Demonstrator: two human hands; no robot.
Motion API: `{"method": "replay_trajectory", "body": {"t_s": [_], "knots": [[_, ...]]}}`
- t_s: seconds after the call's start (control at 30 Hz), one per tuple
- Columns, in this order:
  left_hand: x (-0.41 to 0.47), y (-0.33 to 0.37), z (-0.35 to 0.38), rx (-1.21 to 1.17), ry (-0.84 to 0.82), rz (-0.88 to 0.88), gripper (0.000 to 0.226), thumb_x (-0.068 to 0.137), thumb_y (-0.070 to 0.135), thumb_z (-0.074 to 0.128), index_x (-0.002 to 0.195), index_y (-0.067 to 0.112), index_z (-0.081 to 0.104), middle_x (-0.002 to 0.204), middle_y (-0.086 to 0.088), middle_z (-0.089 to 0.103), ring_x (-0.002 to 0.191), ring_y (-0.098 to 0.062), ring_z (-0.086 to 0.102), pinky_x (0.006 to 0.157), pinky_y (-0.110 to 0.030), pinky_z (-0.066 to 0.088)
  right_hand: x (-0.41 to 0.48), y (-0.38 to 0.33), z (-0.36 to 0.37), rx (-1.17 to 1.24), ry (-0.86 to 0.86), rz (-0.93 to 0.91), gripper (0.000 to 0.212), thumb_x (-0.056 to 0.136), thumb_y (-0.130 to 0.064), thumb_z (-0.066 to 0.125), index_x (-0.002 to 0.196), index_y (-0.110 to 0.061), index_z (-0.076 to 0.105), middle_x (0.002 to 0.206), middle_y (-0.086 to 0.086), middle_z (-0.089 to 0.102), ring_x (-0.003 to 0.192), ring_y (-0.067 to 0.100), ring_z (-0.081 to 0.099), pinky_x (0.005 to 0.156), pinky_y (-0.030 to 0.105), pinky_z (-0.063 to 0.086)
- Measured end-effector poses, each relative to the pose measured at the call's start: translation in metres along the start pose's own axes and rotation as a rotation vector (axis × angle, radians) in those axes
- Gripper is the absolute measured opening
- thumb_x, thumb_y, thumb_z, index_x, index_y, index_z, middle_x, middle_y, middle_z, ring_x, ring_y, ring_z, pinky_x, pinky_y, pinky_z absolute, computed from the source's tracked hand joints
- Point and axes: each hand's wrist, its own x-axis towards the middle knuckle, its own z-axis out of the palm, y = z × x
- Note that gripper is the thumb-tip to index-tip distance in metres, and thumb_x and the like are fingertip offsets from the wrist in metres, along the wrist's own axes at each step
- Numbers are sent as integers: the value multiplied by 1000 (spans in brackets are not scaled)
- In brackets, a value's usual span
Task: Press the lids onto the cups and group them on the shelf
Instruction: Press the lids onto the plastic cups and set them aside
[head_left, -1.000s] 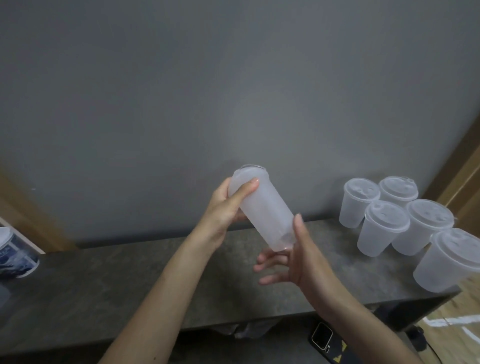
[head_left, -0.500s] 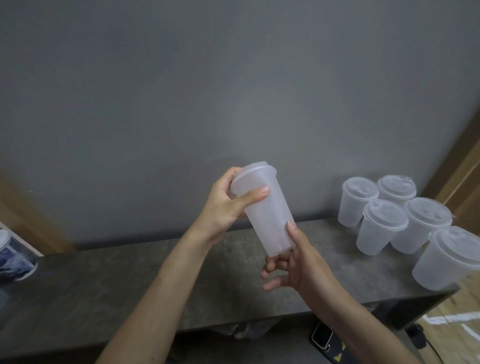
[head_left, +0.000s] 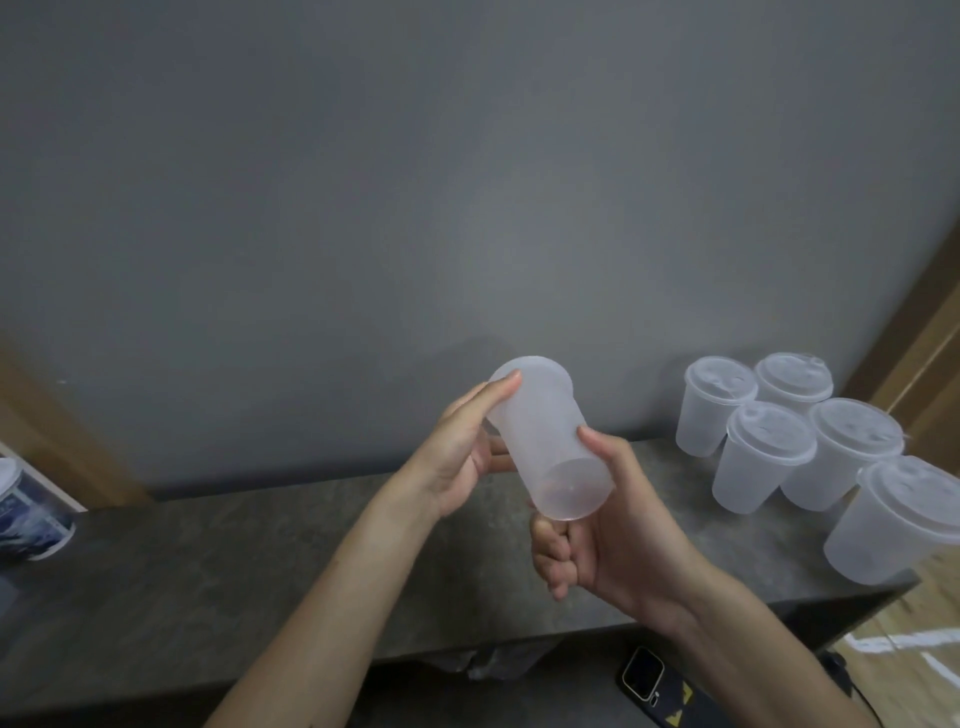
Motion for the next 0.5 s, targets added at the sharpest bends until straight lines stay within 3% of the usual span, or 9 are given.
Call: {"method": "replay_trajectory", "body": {"t_s": [0.07, 0.13, 0.27, 0.33, 0.5], "knots": [[-2, 0, 1, -81, -110, -21, 57, 93, 42, 64, 139, 9, 58, 121, -13, 69, 94, -21, 69, 67, -30, 57, 0, 1, -5, 209, -93, 2, 69, 86, -71, 40, 83, -4, 57, 50, 8, 45, 39, 20, 50, 37, 28, 47], [-1, -2, 3, -143, -115, -5, 62, 87, 41, 66, 140, 7, 57, 118, -11, 67, 98, -22, 67, 67, -29, 57, 0, 5, -10, 278, -181, -13, 71, 88, -71, 41, 83, -4, 62, 54, 9, 49, 44, 21, 56, 39, 29, 50], [4, -2, 1, 36, 70, 130, 59, 78, 41, 73, 130, 16, 62, 115, -6, 73, 98, -20, 71, 71, -32, 58, 7, 12, -14, 26, 16, -71, 74, 91, -67, 50, 121, -1, 60, 78, 21, 62, 68, 31, 67, 49, 35, 58], [5, -3, -1, 131, 116, 160, 56, 76, 44, 74, 125, 19, 63, 116, -5, 73, 99, -20, 72, 73, -34, 58, 7, 11, -12, 21, 66, -68, 69, 93, -64, 51, 124, -3, 59, 73, 18, 58, 64, 27, 64, 48, 33, 57], [6, -10, 4, 188, 125, 160, 56, 78, 54, 71, 123, 23, 59, 118, -4, 70, 96, -18, 71, 62, -29, 54, 7, 5, -6, 273, -12, -20, 66, 93, -62, 46, 121, -4, 59, 67, 11, 55, 50, 17, 58, 40, 27, 53]]}}
